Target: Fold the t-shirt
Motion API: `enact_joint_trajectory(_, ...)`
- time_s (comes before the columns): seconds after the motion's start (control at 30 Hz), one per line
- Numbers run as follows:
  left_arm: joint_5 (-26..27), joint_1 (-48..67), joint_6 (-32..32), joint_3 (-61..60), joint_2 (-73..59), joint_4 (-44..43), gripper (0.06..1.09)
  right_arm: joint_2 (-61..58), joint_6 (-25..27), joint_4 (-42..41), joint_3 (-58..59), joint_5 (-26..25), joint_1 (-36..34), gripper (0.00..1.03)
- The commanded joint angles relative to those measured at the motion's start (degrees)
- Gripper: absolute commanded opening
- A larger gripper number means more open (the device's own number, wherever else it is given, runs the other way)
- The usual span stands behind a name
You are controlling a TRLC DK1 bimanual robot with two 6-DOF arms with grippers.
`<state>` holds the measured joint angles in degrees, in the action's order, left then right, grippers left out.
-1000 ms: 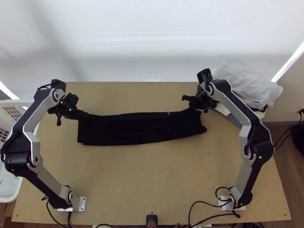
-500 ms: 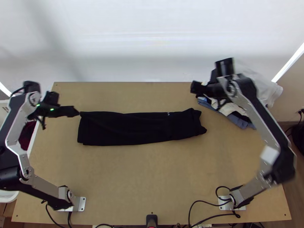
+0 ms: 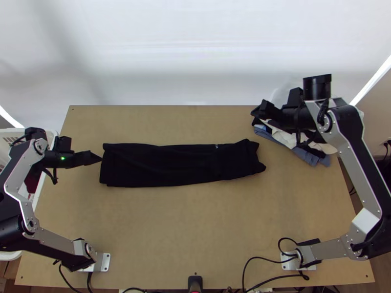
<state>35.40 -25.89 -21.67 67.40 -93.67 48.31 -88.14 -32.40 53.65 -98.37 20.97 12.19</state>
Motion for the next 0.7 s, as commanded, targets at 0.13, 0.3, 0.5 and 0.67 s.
enact_joint_trajectory(0.13,0.81,0.14,-1.71,-3.76,-4.68,-4.81,1.03,2.01,-6.18,1.90,-6.66,7.86,-2.78,0.98)
enact_joint_trajectory(0.3,0.73,1.63,-0.92,-4.29,-7.93,-8.06,1.03,2.36,-6.62,3.39,-9.30,9.09,-3.04,0.98)
enact_joint_trajectory(0.5,0.46,6.11,0.58,-4.99,-10.22,-10.43,1.03,2.36,-6.62,4.89,-12.11,9.53,-3.22,0.98)
enact_joint_trajectory(0.67,0.55,10.60,3.92,-4.47,-9.69,-11.05,1.03,2.36,-6.62,5.77,-13.52,9.61,-3.57,0.98)
